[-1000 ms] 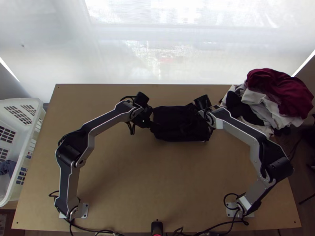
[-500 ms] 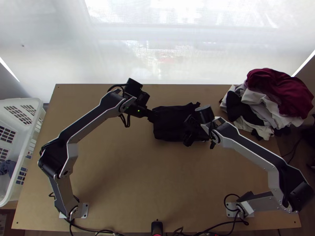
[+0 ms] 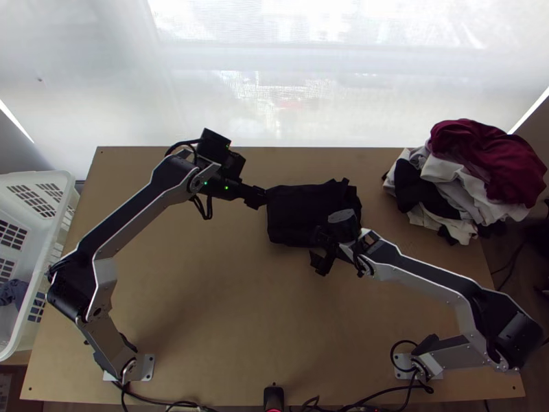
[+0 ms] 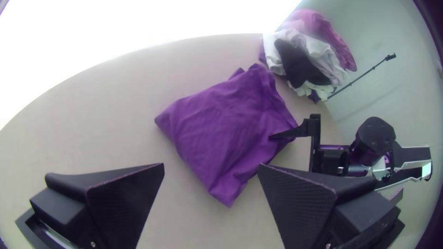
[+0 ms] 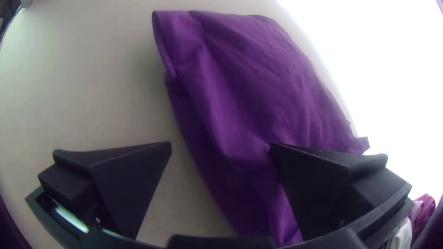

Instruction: Fold the t-shirt

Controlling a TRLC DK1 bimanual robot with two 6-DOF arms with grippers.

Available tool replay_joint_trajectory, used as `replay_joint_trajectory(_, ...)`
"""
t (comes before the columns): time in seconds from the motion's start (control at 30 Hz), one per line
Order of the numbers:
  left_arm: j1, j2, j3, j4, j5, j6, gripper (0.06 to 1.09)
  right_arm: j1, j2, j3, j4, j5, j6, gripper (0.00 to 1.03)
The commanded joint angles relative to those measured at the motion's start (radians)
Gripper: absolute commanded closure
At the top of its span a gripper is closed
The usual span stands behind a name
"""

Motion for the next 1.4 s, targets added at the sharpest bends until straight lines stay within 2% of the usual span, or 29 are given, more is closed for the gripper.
replay_joint_trajectory(0.0, 0.004, -0.010, -0.006, -0.004, -0.004, 0.005, 0.10, 0.001, 0.070, -0.060, 0.195, 0.055, -0.083, 0.04)
replay_joint_trajectory(0.13, 0.003, -0.010, -0.006, -0.009, -0.005, 0.007, 0.10, -0.009, 0.124, -0.058, 0.310, 0.078, -0.135, 0.04)
replay_joint_trajectory(0.23, 0.004, -0.010, -0.006, -0.009, -0.008, 0.008, 0.10, -0.009, 0.158, -0.047, 0.345, 0.082, -0.155, 0.04)
replay_joint_trajectory(0.67, 0.003, -0.013, -0.008, -0.018, -0.010, 0.008, 0.10, -0.032, 0.363, 0.077, 0.397, 0.104, -0.190, 0.04)
replay_joint_trajectory(0.7, 0.003, -0.014, -0.008, -0.018, -0.010, 0.008, 0.10, -0.033, 0.378, 0.091, 0.396, 0.107, -0.186, 0.06)
replay_joint_trajectory(0.8, 0.004, -0.017, -0.008, -0.027, -0.011, 0.018, 0.10, -0.033, 0.403, 0.118, 0.399, 0.116, -0.157, 0.25)
replay_joint_trajectory(0.83, 0.004, -0.019, -0.008, -0.028, -0.011, 0.019, 0.10, -0.032, 0.409, 0.131, 0.399, 0.116, -0.151, 0.37)
replay_joint_trajectory(0.93, 0.007, -0.022, -0.010, -0.038, -0.013, 0.027, 0.10, -0.018, 0.420, 0.149, 0.399, 0.117, -0.140, 0.94)
replay_joint_trajectory(0.97, 0.007, -0.023, -0.008, -0.039, -0.014, 0.028, 0.10, -0.015, 0.420, 0.148, 0.402, 0.119, -0.135, 1.00)
replay_joint_trajectory(1.1, 0.007, -0.033, -0.008, -0.042, -0.016, 0.030, 0.10, -0.013, 0.391, 0.137, 0.407, 0.150, -0.101, 1.00)
replay_joint_trajectory(1.37, 0.006, -0.057, -0.020, -0.045, -0.031, 0.033, 0.10, -0.024, 0.176, 0.158, 0.407, 0.199, -0.066, 1.00)
